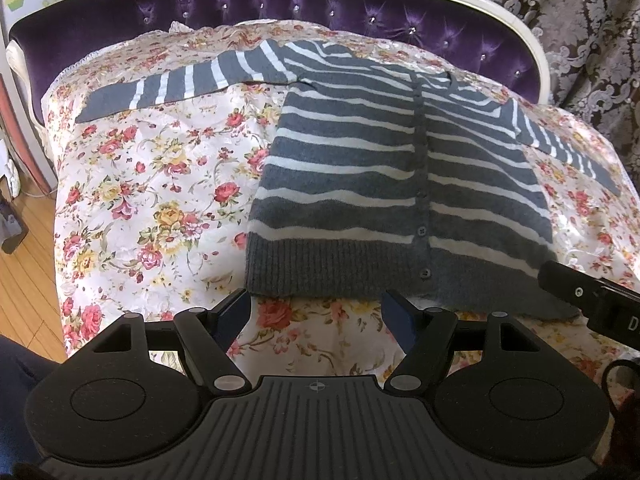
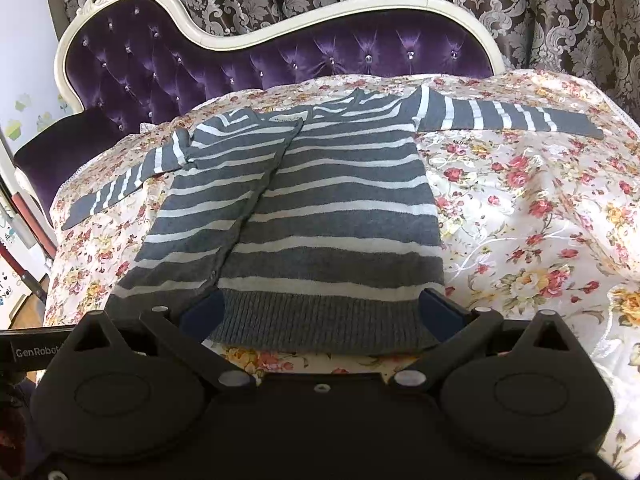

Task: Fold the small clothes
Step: 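Move the left tool to the cardigan sleeve cuff nearest it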

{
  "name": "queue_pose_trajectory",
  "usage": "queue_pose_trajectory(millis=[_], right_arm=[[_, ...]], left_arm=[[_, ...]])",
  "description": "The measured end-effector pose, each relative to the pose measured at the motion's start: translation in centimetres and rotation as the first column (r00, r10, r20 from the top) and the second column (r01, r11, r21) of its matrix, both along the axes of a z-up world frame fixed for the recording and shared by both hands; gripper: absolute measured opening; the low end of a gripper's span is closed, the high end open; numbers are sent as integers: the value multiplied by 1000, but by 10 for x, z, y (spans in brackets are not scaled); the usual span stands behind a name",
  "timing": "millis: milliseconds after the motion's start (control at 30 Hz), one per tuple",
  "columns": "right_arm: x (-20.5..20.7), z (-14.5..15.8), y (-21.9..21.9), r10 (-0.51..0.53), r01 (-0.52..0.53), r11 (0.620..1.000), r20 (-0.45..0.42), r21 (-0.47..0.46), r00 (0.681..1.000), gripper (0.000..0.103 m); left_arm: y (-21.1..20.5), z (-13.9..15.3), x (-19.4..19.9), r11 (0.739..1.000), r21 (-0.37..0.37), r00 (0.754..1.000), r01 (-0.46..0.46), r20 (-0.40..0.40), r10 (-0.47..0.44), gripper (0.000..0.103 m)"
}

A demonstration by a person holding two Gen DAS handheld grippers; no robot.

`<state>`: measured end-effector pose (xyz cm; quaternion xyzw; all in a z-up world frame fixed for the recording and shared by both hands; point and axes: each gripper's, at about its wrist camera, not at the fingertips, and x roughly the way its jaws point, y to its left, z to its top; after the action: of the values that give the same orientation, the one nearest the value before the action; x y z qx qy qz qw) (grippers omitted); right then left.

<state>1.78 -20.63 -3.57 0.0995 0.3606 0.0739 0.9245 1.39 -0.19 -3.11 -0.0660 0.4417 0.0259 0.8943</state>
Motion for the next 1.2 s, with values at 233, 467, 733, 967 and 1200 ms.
queue_pose_trajectory(millis=[233,467,733,967,1200], right_arm=[[13,-3,7,21,-22,1000,-9,-20,1000,102],[38,1,13,62,-62,998,4,17,998,102],[75,16,24,106,-108,994,65,22,992,102],[119,24,26,157,-165,983,101,76,982,102],[165,25,26,169,-184,979,156,88,973,102]], left_arm=[[13,-5,11,999,-40,1000,-14,-10,14,71],[29,2,30,998,-48,1000,-28,9,28,71],[49,21,57,998,10,994,-55,90,53,73],[85,36,88,994,-43,983,-100,149,106,81],[124,34,125,985,-64,977,-162,131,169,87]])
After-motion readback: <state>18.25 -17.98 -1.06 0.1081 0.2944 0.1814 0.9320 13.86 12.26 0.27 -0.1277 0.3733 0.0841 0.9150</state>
